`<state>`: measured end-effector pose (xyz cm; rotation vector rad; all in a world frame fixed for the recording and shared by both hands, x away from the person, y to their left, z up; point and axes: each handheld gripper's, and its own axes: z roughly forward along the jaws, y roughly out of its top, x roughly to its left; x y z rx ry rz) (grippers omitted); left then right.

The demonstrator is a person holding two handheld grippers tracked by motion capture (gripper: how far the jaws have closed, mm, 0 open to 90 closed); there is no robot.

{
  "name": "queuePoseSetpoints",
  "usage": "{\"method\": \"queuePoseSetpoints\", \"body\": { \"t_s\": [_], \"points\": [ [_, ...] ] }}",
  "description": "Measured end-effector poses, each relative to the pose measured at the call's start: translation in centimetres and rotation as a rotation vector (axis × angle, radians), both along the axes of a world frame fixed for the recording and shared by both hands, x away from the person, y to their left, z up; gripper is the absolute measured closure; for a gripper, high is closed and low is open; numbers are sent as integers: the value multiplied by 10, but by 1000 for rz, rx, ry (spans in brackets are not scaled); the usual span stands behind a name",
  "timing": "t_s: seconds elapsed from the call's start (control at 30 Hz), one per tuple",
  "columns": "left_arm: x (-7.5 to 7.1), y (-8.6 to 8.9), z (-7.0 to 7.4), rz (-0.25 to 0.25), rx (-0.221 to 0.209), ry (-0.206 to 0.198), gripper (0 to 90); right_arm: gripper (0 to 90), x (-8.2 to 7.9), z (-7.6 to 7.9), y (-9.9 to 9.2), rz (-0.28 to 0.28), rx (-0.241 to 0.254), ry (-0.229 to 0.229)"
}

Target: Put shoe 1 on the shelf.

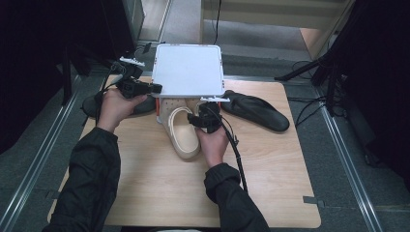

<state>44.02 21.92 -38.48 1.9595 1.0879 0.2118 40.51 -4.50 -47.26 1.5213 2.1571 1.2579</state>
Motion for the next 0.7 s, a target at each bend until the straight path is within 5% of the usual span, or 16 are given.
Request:
{"method": "queuePoseSetpoints", "body": {
  "t_s": [0.23,0.47,0.57,0.7],
  "points": [
    [0,0,0,4,1,-1,869,591,-19,11,-14,21,15,-22],
    [0,0,0,12,3,1,892,758,-40,15,-26,64,25,-30],
    [0,0,0,14,2,2,891,900,-51,16,-32,100,63,-42],
    [0,0,0,14,0,2,891,900,-63,15,-38,128,76,-34]
  ]
}}
